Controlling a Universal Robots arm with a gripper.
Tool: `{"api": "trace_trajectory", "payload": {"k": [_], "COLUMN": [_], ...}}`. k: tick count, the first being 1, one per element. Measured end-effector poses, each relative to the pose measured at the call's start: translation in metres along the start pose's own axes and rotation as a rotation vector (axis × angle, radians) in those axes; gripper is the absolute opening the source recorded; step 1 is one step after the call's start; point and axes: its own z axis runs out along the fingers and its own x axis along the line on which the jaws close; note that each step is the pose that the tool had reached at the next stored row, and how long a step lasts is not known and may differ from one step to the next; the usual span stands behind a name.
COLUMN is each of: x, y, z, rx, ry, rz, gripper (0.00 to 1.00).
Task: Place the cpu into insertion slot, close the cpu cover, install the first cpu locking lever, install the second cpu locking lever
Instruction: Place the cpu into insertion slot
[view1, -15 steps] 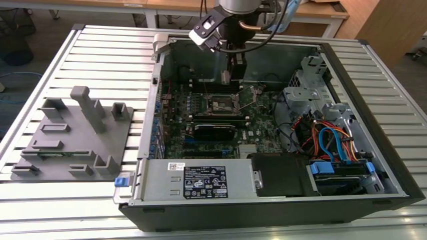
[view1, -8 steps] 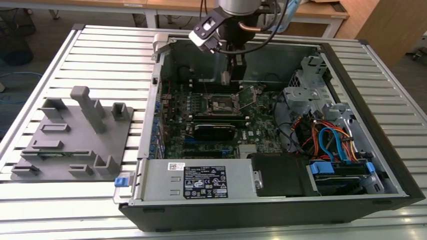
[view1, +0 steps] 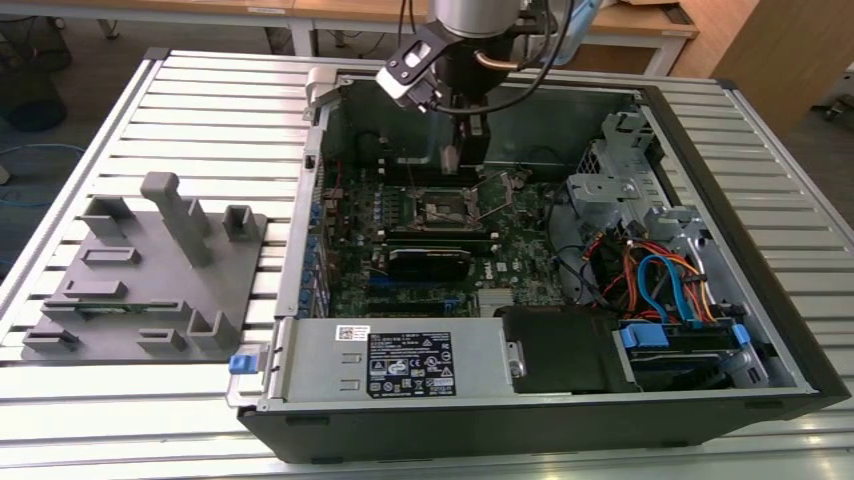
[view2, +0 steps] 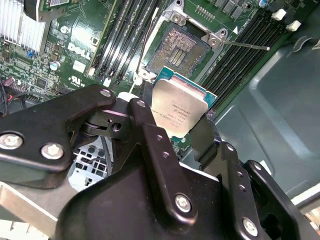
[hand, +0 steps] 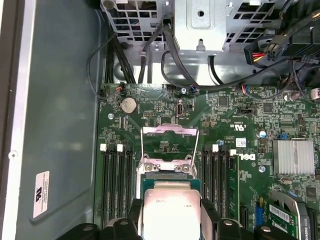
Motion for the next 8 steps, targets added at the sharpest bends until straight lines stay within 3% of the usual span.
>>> {"api": "trace_trajectory", "payload": {"k": [8], "x": [-0.0002], "y": [-0.0026], "z": [0.0109], "rx": [-0.0001], "ry": [0.0001], "rz": [0.001], "gripper": [0.54]}}
